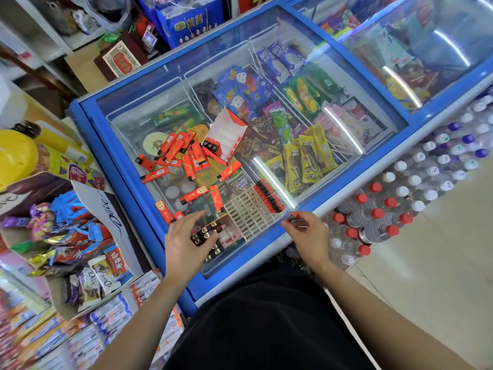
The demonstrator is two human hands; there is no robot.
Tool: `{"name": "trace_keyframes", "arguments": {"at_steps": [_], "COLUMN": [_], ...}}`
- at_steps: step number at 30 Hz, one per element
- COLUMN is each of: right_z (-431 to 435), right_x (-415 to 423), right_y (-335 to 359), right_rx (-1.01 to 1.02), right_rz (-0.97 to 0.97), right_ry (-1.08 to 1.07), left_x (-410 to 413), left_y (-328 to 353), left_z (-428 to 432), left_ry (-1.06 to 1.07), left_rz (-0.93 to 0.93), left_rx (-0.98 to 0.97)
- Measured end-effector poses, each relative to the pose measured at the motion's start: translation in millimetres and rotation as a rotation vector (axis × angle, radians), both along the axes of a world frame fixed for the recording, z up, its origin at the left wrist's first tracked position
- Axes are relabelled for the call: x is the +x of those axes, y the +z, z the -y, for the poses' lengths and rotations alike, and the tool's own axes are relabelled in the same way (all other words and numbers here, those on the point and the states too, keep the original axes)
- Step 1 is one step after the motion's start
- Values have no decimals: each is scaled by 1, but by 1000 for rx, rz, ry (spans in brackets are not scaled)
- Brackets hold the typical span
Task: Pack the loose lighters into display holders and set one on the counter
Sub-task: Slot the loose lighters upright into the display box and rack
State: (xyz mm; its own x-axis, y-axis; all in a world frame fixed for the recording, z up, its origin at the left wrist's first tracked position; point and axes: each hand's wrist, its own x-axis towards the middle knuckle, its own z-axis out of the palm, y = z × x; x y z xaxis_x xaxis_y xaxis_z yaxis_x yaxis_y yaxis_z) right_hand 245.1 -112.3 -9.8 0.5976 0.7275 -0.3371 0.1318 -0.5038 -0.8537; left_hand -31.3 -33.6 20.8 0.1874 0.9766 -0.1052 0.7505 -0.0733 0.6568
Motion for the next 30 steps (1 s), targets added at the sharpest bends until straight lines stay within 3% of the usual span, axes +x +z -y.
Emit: {"name": "trace_keyframes", "arguments": {"at_steps": [4, 11, 20, 30], "right_z": [-5, -13, -22, -24], "right_x": [4, 1, 0, -5], "right_y": [-10, -15, -13, -14], "right_rx": [-43, -24, -15, -35], "right_rz": [-21, -41, -48, -158], "right_ry": [1, 2, 74, 89], "left_x": [1, 3, 6, -1], "left_y": [-13, -19, -27, -24], "left_z": [1, -1, 7, 6], "left_ry": [40, 82, -65, -98], "left_rz": [116, 140, 24, -20], "left_rx": [-254, -236, 136, 210]}}
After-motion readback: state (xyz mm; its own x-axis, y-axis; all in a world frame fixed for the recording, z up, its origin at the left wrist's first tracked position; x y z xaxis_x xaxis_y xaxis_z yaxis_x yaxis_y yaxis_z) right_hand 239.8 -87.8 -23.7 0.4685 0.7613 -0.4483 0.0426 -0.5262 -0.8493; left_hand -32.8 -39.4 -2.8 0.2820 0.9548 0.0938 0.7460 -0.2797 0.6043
